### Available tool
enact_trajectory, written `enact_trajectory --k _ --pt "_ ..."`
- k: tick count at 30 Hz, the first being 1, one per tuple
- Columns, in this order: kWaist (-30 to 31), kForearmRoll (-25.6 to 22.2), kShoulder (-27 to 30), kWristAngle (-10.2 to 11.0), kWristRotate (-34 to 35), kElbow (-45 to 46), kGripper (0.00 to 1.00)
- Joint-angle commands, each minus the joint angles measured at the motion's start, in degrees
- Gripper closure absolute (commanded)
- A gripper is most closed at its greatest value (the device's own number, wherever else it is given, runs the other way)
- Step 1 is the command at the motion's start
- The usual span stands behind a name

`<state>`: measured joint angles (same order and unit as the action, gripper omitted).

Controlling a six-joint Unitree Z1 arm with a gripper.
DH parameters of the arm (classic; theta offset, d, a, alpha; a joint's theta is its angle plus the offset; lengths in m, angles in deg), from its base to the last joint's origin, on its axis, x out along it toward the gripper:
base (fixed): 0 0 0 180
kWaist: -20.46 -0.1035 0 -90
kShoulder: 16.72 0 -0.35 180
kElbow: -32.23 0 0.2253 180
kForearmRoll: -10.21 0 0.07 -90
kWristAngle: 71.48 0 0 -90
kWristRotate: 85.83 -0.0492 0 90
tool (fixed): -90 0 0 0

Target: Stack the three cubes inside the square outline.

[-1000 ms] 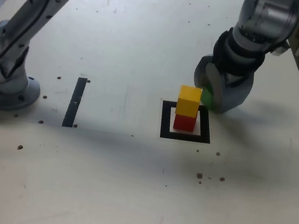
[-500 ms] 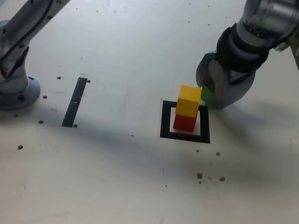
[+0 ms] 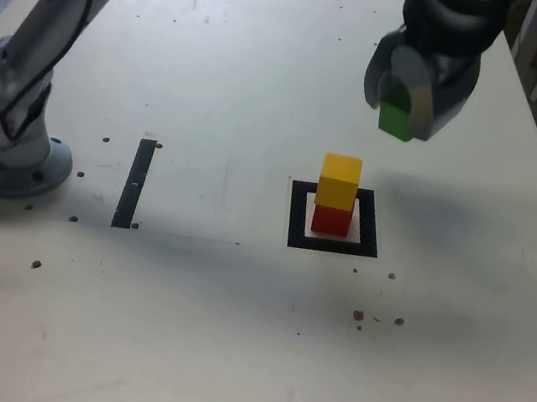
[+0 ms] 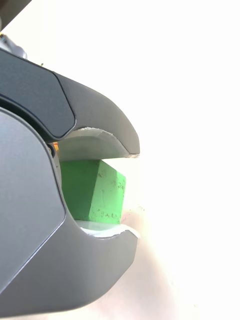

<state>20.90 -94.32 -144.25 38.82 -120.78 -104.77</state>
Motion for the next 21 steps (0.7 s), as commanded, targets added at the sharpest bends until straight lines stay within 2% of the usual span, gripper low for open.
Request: enact_trajectory --k 1,7,14,17,21 --pt "-0.4 -2.0 1.3 -0.8 1.8 -0.8 0.74" --pt "-0.7 -3.8 5.1 -5.0 9.1 1.8 0.74" --pt "-0.6 -3.8 9.4 -12.4 19.4 9.3 0.74" --pt "0.0 -3.8 10.2 -13.8 22.7 10.8 0.74" --pt "1.1 -3.8 10.6 -14.4 26.3 11.9 0.74"
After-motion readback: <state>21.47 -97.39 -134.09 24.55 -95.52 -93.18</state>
